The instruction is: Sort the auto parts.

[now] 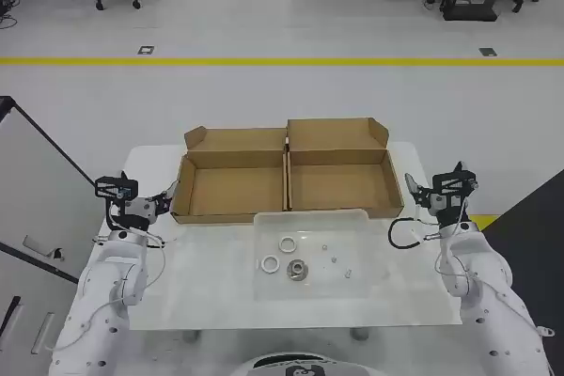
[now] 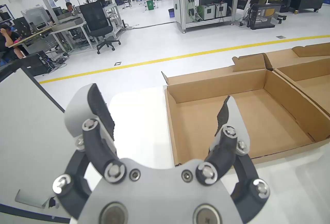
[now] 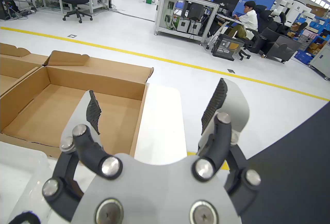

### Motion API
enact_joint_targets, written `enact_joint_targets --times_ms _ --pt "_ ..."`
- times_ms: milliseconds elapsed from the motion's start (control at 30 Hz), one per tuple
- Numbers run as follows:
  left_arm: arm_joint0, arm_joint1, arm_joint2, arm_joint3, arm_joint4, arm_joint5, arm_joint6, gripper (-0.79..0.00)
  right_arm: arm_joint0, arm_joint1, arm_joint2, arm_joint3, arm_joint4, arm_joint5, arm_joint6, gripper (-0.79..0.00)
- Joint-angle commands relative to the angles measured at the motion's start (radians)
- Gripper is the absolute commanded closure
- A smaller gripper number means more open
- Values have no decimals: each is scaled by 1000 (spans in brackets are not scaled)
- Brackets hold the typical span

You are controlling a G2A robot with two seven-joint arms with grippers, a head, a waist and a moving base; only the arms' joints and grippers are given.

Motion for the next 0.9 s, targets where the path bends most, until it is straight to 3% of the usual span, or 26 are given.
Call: enact_joint_targets --times_ms 0,100,300,633,867 --pt "0 0 0 0 0 0 0 -785 0 0 0 0 0 0 0 -784" --pt "0 0 0 0 0 0 0 -785 -1 3 26 -28 8 -44 -13 -785" --pt "0 0 0 0 0 0 0 -785 -30 22 131 -127 25 -281 28 -785" --pt "0 0 0 0 0 0 0 -785 23 64 270 -223 160 -765 249 -785" --pt "0 0 0 0 0 0 0 -785 127 92 222 -235 245 -988 434 -785"
